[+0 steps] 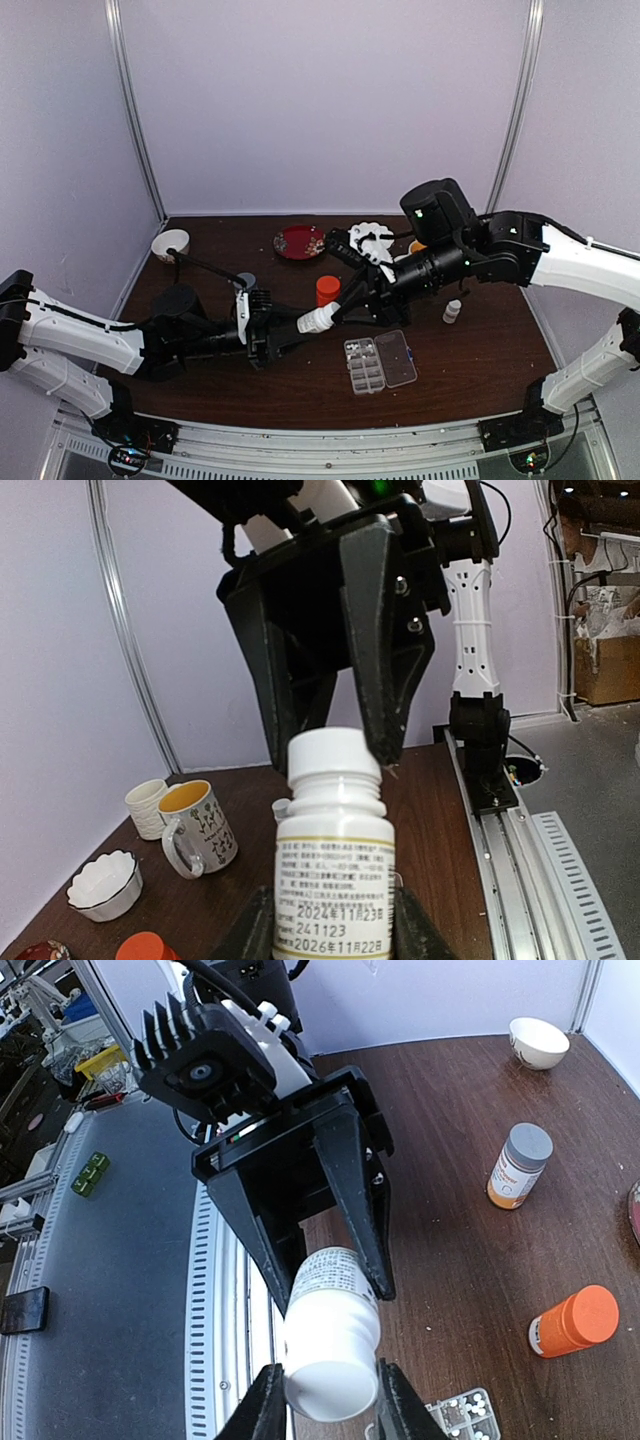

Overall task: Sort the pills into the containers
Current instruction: Screw the lid of the pill bottle onto the pill bottle.

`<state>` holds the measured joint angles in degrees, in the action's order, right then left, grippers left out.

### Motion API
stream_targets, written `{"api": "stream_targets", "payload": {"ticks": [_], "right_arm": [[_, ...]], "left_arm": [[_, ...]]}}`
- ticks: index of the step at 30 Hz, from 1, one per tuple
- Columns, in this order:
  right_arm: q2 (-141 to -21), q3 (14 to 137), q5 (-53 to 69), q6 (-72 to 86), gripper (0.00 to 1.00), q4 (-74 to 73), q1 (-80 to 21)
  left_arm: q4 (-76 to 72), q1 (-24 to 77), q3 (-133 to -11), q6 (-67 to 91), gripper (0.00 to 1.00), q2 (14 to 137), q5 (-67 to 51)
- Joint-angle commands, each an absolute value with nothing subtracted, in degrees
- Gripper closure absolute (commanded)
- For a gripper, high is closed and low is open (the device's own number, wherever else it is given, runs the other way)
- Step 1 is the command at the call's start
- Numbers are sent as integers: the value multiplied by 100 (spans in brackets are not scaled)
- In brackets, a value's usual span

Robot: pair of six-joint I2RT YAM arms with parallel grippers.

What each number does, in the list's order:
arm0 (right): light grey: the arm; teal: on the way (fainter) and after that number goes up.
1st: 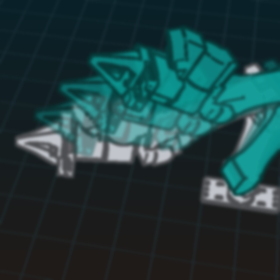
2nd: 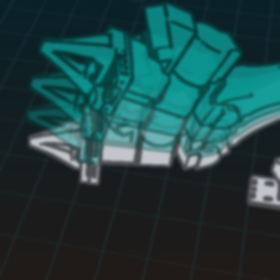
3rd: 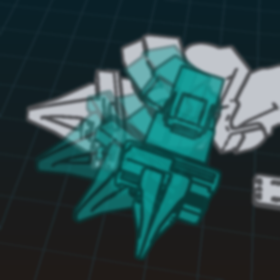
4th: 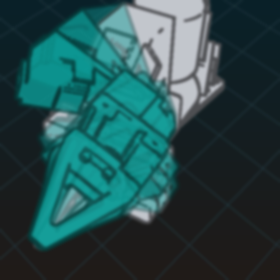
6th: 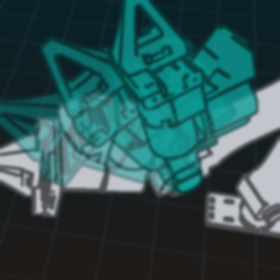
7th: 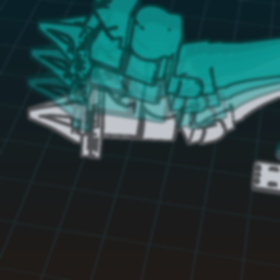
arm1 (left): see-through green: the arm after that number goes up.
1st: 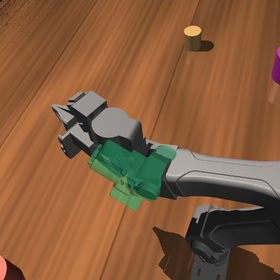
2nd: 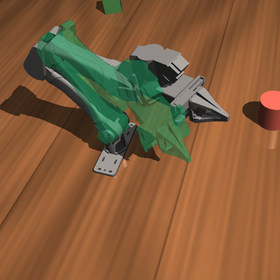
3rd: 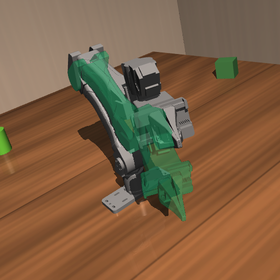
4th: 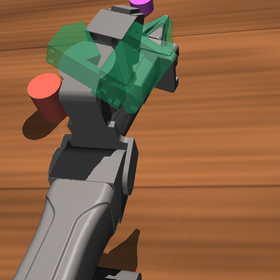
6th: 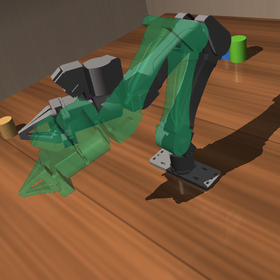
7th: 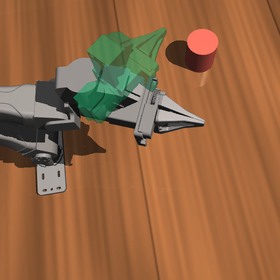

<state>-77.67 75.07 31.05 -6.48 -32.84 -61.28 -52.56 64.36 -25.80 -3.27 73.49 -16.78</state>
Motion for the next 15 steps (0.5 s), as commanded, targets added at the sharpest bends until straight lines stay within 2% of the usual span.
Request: {"api": "stream_targets", "payload": {"ticks": [1,8,15], "right_arm": [[-7795,7503,3173,-893,80,-3185,-6242],[-7752,7305,3185,-1539,81,-3255,-6291],[-7469,6731,3363,-2357,81,-2665,-6296]], "left_arm": [[-5537,6461,-2742,-221,95,7304,-1738],[-5633,6453,-2768,-68,95,7295,-1837],[-6052,6450,-2764,386,95,7349,-2041]]}}
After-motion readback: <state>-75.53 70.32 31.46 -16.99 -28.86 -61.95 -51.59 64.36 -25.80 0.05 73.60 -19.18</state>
